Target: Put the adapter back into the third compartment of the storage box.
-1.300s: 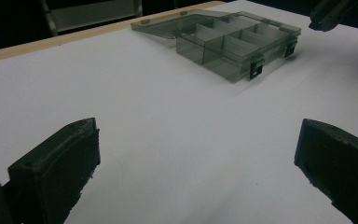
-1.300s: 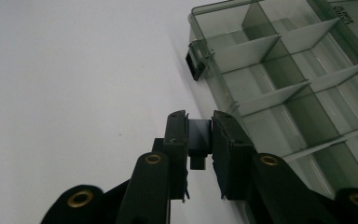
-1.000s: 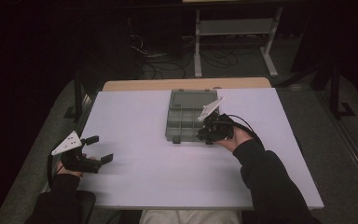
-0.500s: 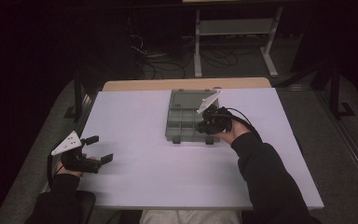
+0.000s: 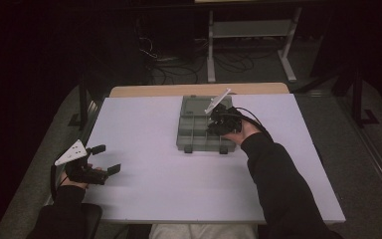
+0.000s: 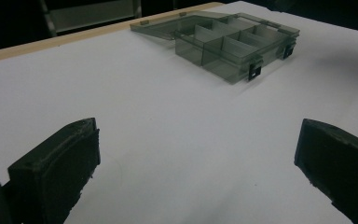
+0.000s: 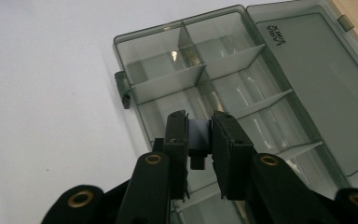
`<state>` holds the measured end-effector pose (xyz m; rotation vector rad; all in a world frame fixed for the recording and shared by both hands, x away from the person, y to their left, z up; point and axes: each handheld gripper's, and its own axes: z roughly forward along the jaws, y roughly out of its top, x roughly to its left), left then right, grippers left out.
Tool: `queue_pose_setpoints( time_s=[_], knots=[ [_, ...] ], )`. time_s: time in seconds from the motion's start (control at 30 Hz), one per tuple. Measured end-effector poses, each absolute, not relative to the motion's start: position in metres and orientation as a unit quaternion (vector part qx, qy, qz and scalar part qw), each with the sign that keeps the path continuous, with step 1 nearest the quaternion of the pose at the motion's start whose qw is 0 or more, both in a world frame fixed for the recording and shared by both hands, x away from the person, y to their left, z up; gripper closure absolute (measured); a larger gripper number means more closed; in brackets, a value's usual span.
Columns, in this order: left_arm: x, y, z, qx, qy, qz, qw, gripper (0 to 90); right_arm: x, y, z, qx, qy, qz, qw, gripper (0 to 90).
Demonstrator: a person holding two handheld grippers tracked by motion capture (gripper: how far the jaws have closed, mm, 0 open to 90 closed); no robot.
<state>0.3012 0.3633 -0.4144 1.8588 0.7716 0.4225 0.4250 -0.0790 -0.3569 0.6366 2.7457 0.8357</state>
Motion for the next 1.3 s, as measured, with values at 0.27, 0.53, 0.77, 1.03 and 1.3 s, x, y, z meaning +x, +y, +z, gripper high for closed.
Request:
queue_pose_setpoints(
  time_s=[0.27, 0.53, 0.77, 1.03, 1.3],
  knots=[
    [0.301, 0.363, -0.415, 0.774, 0.321, 0.175, 0.516, 0.0, 0.436, -0.078, -0.354, 0.226, 0.929, 0.275, 0.103, 74.7],
    [0.301, 0.363, -0.415, 0.775, 0.321, 0.175, 0.515, 0.0, 0.449, -0.080, -0.354, 0.239, 0.926, 0.270, 0.108, 74.7],
    [0.302, 0.363, -0.415, 0.776, 0.321, 0.175, 0.514, 0.0, 0.458, -0.078, -0.355, 0.245, 0.927, 0.262, 0.108, 74.6],
    [0.302, 0.363, -0.415, 0.778, 0.319, 0.177, 0.512, 0.0, 0.469, -0.078, -0.364, 0.254, 0.926, 0.259, 0.101, 74.6],
    [0.301, 0.362, -0.415, 0.780, 0.317, 0.178, 0.509, 0.0, 0.482, -0.080, -0.379, 0.270, 0.925, 0.247, 0.097, 74.6]
  ],
)
